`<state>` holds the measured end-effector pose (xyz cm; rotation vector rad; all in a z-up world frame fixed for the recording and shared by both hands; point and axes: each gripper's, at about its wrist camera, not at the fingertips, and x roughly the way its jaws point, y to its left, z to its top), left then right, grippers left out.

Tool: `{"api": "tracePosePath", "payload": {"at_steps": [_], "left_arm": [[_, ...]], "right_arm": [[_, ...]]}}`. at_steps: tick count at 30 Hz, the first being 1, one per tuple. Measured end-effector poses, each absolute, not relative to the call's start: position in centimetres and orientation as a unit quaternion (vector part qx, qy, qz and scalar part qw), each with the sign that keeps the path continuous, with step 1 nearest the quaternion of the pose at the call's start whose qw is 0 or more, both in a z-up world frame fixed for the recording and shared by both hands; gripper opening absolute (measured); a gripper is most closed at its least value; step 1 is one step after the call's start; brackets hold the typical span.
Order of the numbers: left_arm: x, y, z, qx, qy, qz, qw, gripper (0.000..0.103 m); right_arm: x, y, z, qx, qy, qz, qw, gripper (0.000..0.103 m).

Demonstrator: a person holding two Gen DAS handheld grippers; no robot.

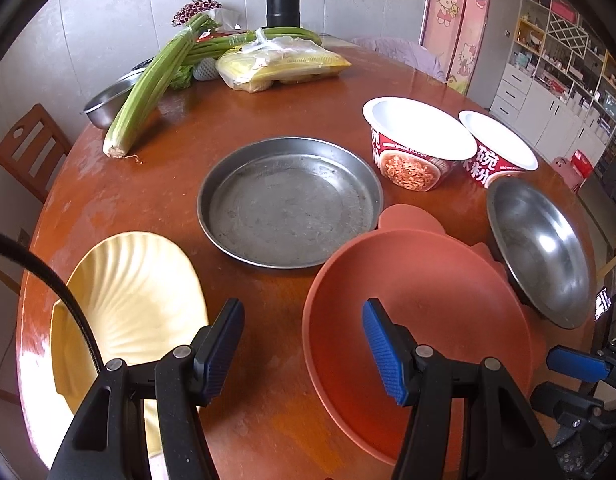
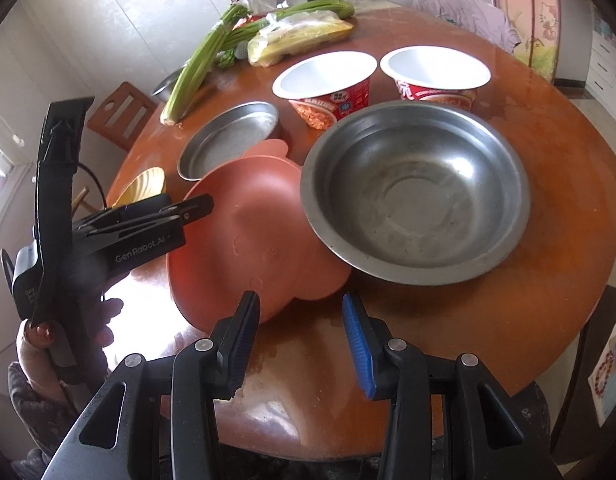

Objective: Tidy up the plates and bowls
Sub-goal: 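Move the right gripper toward the rim of the orange bear-ear plate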

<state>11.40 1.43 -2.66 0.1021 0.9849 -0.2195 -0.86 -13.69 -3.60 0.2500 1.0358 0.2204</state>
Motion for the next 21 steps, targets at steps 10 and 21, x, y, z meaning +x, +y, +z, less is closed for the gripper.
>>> {"api": "tracePosePath", "payload": {"at_steps": [10, 21], "left_arm": [[12.0, 1.0, -3.5, 0.042, 0.477, -0.117, 0.870, 0.061], [11.7, 0.3, -4.2, 0.035, 0.483, -0.143, 0.863, 0.055]], "right_arm": [[1.2, -12.7, -4.5, 0.097, 0.493, 0.090, 0.860, 0.048], [2.1, -11.1, -5.2, 0.058, 0.490, 0.085, 0.865, 0.048]]}}
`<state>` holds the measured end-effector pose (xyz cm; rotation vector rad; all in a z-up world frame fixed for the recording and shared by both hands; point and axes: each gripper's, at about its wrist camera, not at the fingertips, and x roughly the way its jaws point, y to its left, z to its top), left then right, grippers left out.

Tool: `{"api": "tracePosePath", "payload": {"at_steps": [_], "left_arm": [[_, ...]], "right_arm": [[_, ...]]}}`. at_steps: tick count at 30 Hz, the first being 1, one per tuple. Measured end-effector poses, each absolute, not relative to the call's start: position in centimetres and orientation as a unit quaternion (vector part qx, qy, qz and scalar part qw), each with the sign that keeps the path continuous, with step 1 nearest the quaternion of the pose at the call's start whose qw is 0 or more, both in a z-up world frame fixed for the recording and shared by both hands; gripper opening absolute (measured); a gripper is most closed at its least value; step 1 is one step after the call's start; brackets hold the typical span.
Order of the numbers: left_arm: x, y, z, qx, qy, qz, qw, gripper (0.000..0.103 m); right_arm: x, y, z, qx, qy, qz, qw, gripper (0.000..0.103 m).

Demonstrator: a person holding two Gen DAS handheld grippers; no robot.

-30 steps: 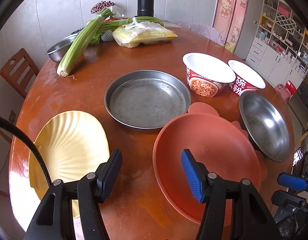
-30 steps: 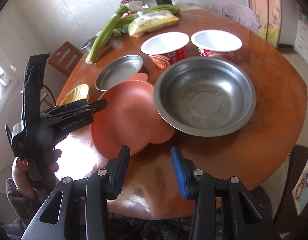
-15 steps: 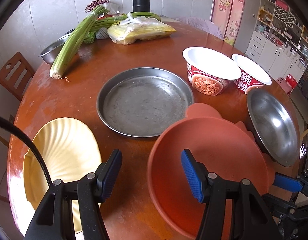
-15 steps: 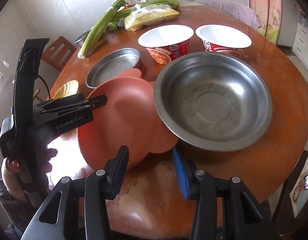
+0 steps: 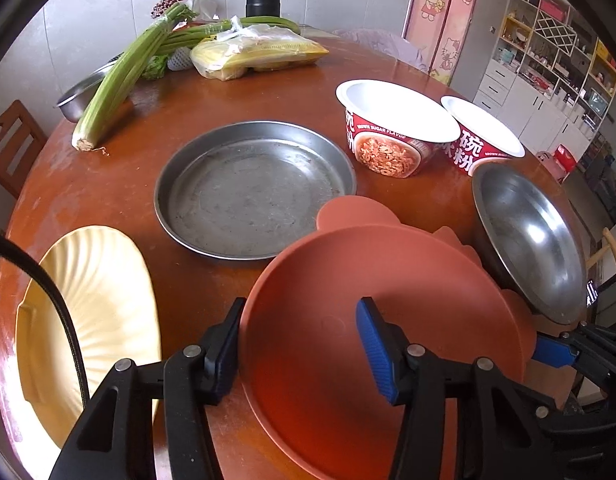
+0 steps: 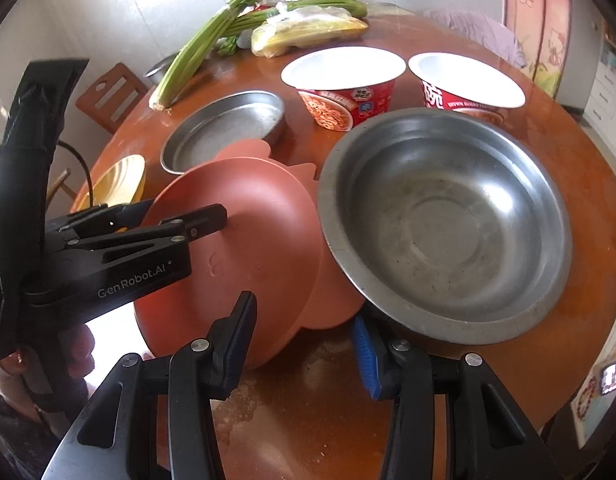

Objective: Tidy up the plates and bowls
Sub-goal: 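Move the right gripper toward the rim of the orange bear-ear plate, then close the right gripper on the orange plate rim and lift it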

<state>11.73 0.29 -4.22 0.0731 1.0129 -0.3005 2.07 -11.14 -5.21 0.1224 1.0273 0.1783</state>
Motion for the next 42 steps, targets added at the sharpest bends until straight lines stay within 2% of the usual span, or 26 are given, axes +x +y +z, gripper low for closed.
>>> {"api": "tracePosePath", "payload": {"at_steps": [28, 29, 31, 36, 42], "left_arm": [[10.8, 2.2, -3.6, -0.001, 0.487, -0.146, 0.861, 0.054], [11.0, 2.3, -3.7, -0.003, 0.489, -0.147, 0.859, 0.053], [11.1, 2.2, -4.0, -0.004, 0.492, -0.151, 0.857, 0.044], [11.0, 2.5, -4.0, -0.001, 0.493, -0.141, 0.859, 0.036], [9.9, 3.2, -2.8, 0.002, 0.483, -0.132, 0.865, 0.035]], "right_arm": [[1.7, -9.8, -5.2, 0.048, 0.487, 0.117, 0.864, 0.047], [1.6, -9.8, -5.2, 0.048, 0.485, 0.118, 0.865, 0.046], [1.6, -9.7, -5.2, 0.045, 0.485, 0.120, 0.865, 0.045], [1.5, -9.7, -5.0, 0.041, 0.482, 0.120, 0.867, 0.042], [1.1, -9.7, -3.7, 0.054, 0.469, 0.134, 0.871, 0.041]]}}
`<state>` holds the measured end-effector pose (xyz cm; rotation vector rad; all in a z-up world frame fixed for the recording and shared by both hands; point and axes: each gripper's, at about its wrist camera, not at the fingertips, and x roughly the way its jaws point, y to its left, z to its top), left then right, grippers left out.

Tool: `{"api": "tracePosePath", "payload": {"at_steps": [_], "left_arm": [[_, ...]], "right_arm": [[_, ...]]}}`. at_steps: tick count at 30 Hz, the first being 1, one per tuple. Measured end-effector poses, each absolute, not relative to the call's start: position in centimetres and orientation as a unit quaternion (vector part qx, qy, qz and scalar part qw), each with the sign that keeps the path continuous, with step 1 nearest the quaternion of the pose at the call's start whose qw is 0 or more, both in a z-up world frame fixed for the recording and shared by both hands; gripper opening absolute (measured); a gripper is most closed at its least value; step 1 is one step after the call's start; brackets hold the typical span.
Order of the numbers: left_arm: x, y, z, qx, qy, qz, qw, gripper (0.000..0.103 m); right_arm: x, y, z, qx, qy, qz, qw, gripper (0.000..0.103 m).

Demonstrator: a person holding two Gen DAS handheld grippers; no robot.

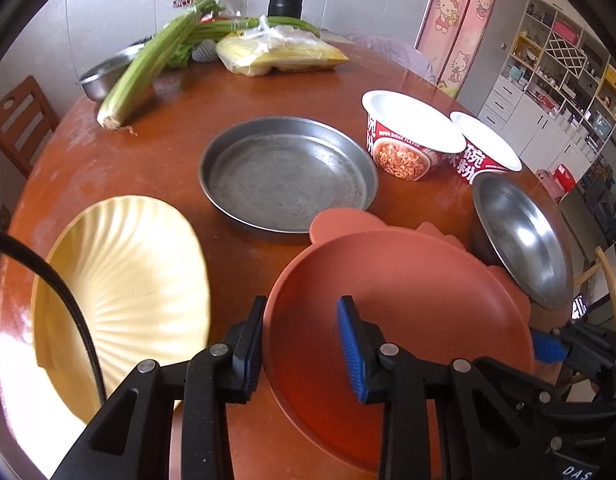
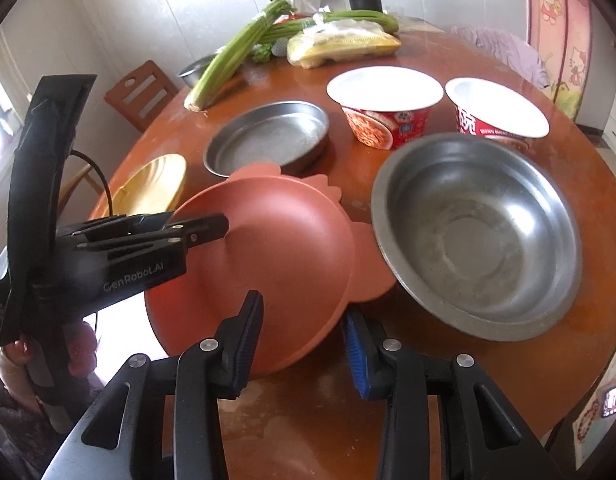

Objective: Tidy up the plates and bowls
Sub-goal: 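Close the right gripper on the orange plate rim and lift it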

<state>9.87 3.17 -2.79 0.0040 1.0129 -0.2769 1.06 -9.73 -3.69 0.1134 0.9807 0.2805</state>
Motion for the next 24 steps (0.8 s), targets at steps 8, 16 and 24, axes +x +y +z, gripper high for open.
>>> {"api": "tracePosePath", "payload": {"at_steps": [8, 16, 24], "left_arm": [[8.0, 4.4, 0.4, 0.008, 0.448, -0.112, 0.887, 0.035], [7.3, 6.2, 2.8, -0.002, 0.426, -0.087, 0.901, 0.035], [7.9, 8.4, 4.2, -0.006, 0.420, -0.059, 0.905, 0.035]], "right_arm": [[0.6, -8.4, -2.2, 0.045, 0.454, 0.156, 0.876, 0.041], [1.1, -6.8, 0.2, 0.026, 0.429, 0.184, 0.884, 0.041], [2.3, -5.2, 1.9, 0.020, 0.410, 0.213, 0.887, 0.041]]}}
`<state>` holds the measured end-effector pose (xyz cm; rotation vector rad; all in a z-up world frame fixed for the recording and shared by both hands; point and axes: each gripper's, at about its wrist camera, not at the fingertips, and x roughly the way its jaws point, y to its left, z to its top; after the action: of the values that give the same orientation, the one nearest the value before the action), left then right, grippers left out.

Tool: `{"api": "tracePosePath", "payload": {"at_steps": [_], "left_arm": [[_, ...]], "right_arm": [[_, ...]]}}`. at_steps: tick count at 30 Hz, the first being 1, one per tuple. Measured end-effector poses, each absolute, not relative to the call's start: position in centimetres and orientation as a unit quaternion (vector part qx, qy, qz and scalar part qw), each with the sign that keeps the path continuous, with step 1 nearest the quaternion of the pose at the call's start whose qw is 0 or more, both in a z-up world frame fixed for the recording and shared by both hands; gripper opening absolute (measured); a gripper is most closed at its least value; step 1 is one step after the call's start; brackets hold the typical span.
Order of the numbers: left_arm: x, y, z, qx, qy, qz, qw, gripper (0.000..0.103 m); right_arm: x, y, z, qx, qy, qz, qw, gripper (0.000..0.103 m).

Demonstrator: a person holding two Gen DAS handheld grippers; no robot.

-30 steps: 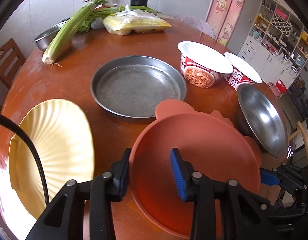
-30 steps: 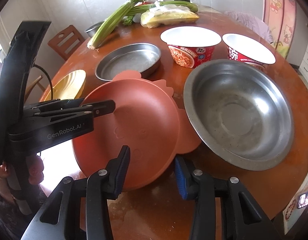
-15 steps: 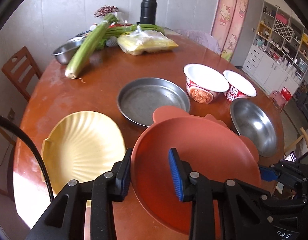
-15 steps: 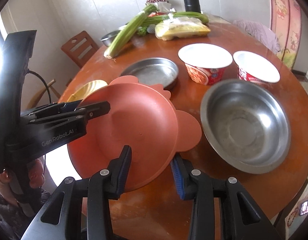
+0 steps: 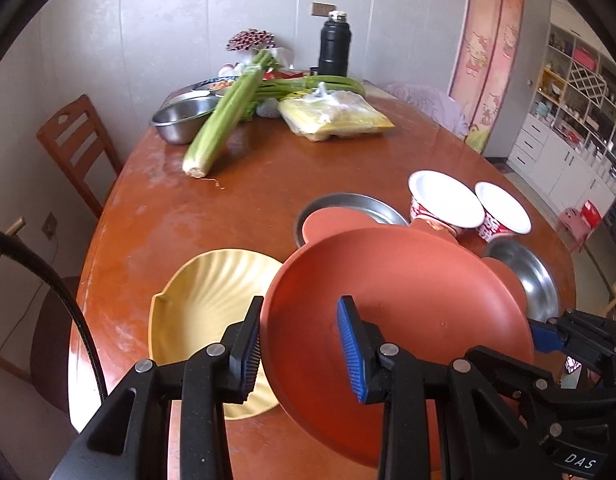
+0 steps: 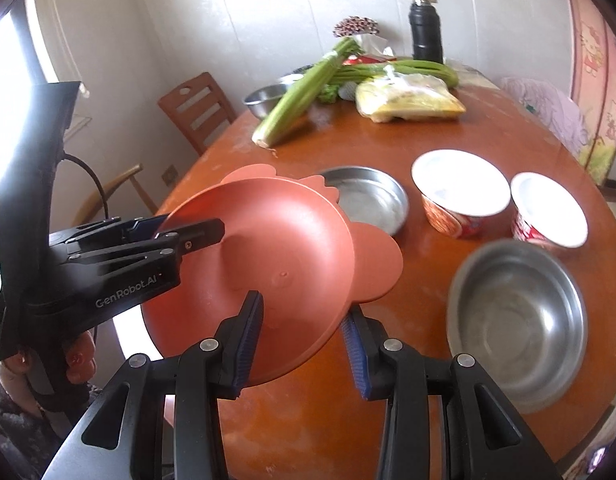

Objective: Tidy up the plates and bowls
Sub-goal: 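Close the right gripper on the orange plate rim and lift it, then carry the orange plate with the right gripper over the yellow plate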

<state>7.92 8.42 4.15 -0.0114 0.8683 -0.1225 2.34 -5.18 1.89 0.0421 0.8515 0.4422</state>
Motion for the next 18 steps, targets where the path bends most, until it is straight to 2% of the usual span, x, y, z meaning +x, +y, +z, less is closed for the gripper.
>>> {"api": "tracePosePath", "payload": {"at_steps": [18], "left_arm": [[8.4, 15.1, 5.2, -0.047, 0.413, 0.000, 0.909, 0.035]], "right_arm": [[5.8, 1.0, 3.7, -0.019, 0.389, 0.268, 0.881, 0.041]]}}
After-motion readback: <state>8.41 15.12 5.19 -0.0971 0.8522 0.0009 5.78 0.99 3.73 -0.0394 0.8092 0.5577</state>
